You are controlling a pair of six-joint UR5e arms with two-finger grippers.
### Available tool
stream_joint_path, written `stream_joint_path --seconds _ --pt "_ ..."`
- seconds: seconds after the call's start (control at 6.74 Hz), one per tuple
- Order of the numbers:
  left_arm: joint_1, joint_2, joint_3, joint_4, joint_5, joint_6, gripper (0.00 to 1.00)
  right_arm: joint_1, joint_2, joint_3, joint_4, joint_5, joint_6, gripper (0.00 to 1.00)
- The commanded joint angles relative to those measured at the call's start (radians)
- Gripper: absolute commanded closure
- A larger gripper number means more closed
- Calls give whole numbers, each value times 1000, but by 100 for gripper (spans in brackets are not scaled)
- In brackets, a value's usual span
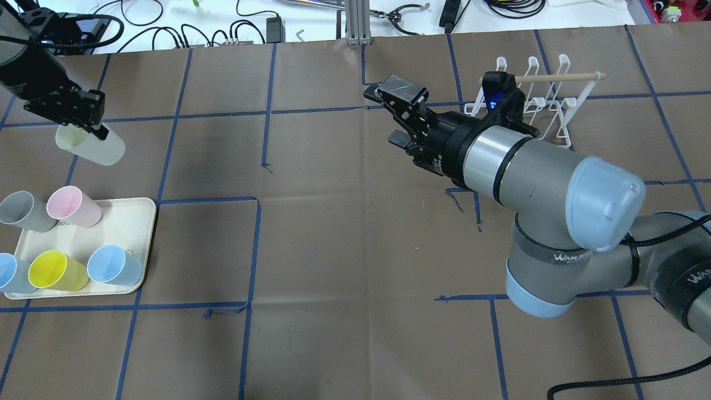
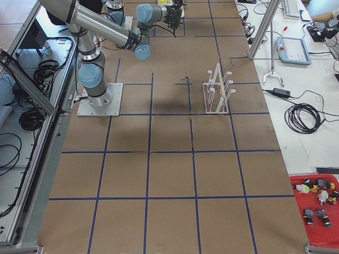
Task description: Transfer IKEA cup to right arm and place on rack
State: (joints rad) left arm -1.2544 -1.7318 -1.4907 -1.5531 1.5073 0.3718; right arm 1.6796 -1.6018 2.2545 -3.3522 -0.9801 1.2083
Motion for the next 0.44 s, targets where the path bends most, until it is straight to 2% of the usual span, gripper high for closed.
stream_joint_path --seconds 0.0,0.15,0.3 --pt "-173 15 9 36 -83 -190 100 -1 13 7 -70 -18 68 1" --pt "-228 32 -20 129 -134 -173 100 -5 11 1 -72 -66 123 1" --pt "-261 58 -40 212 -244 -166 100 -5 14 5 -120 -98 140 0"
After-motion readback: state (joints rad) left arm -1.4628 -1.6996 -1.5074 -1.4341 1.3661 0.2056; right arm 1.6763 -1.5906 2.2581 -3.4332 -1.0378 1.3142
